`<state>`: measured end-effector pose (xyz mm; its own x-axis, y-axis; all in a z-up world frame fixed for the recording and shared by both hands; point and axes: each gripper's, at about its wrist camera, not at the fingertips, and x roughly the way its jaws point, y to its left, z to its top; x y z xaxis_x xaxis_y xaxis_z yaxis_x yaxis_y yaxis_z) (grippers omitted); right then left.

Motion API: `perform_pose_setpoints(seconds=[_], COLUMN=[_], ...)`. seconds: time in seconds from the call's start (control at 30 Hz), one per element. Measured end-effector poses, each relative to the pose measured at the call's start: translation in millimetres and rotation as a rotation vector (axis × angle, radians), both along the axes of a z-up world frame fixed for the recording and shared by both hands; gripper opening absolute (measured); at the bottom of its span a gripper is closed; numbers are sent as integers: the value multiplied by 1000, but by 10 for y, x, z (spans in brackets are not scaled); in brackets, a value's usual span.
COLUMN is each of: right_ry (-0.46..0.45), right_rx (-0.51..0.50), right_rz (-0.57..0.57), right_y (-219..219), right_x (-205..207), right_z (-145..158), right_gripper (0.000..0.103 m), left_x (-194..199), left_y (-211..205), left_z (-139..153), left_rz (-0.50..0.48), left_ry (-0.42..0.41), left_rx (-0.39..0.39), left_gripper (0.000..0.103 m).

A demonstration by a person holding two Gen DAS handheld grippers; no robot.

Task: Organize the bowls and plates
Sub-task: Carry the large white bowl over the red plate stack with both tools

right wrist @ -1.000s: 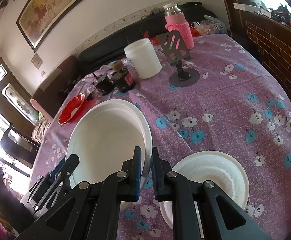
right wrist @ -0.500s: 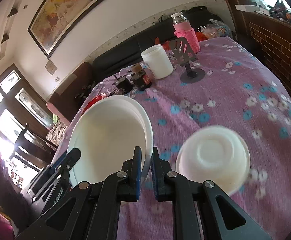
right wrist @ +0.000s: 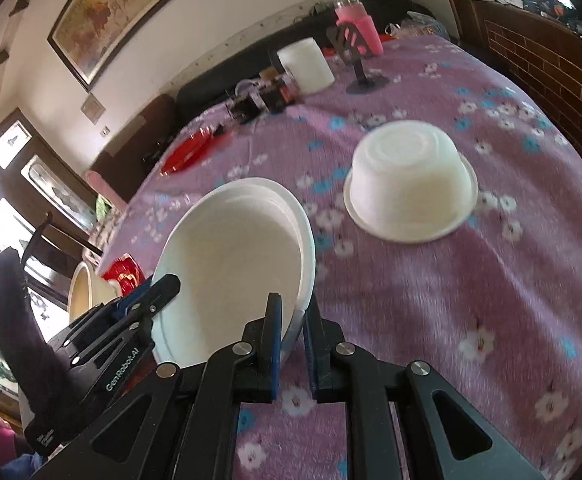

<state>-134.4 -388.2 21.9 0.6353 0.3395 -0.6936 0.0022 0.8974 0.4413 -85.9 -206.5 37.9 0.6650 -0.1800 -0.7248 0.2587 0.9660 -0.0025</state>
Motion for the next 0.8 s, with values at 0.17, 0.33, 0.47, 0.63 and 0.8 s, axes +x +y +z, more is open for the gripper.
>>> perform_pose_setpoints(seconds=[0.17, 0.33, 0.47, 0.63, 0.8], right_ry=[21, 21, 17, 8, 5], right_rx=[-7, -10, -18, -23, -28], right_rz=[-20, -20, -21, -23, -24], right_y=[-6, -5, -2, 3, 13], right_x=[11, 12, 21, 21, 13], right_z=[-79, -67, -66, -64, -50], right_gripper=[14, 14, 14, 13, 13], left_x=[-29, -14, -11, -15, -32], left_y=[-4, -2, -4, 0, 2], left_z=[-41, -54, -46, -42, -23], left_rz=[-17, -21, -30, -37, -40], left_ry=[-5, -5, -15, -19, -28], left_rx=[-2, -11, -13, -18, -16], left_gripper=[12, 13, 13, 13, 13])
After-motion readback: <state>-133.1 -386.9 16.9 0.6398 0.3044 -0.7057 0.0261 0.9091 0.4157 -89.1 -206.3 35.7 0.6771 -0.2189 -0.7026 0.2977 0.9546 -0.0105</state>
